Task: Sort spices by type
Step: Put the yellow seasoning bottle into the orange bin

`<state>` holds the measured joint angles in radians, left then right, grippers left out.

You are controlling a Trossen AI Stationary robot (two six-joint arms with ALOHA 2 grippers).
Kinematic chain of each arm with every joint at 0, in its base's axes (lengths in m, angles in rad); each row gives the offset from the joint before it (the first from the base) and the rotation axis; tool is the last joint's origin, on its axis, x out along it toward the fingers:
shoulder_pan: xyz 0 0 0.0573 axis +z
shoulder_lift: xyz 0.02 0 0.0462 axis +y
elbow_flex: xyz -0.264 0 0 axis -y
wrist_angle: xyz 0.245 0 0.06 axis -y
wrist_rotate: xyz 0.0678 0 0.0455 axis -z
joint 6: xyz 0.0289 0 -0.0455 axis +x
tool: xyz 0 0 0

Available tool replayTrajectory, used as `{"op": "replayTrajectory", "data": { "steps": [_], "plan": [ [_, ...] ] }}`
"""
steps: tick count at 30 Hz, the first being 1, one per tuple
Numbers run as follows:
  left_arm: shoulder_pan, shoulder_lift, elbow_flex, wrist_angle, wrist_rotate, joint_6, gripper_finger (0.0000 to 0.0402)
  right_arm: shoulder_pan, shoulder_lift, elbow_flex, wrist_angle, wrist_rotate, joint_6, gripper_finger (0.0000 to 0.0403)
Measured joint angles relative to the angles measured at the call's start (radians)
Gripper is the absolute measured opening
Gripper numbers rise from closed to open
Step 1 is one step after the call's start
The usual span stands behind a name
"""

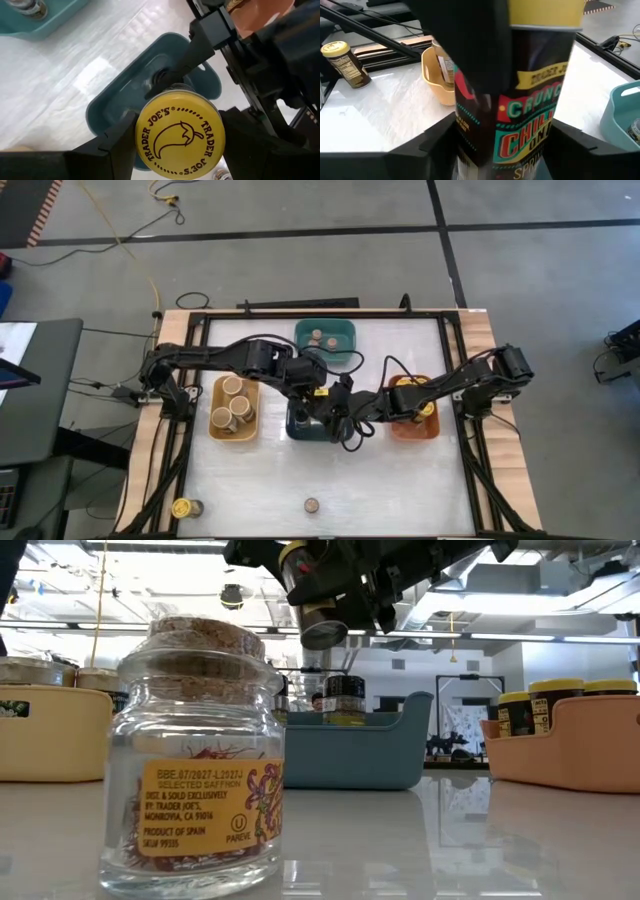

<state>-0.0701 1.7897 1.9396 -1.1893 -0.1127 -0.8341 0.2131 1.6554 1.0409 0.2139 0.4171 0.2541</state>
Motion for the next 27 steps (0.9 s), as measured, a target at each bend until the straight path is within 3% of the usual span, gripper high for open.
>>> {"op": "replayTrajectory", "data": {
  "steps": [3,17,27],
  "plan": [
    [0.0,0.0,0.0,-0.004,0.001,0.001,0.0236,0.0,0.0,0.0,-0.003,-0.001,0.0,0.0243],
    [0.0,0.0,0.0,-0.001,-0.009,-0.009,0.0238,0.002,-0.002,0.0,-0.013,-0.003,0.001,0.0251],
    [0.001,-0.008,0.0,0.003,-0.013,0.029,0.0305,0.003,-0.046,-0.002,-0.144,-0.01,0.0,0.0246]
  ]
}}
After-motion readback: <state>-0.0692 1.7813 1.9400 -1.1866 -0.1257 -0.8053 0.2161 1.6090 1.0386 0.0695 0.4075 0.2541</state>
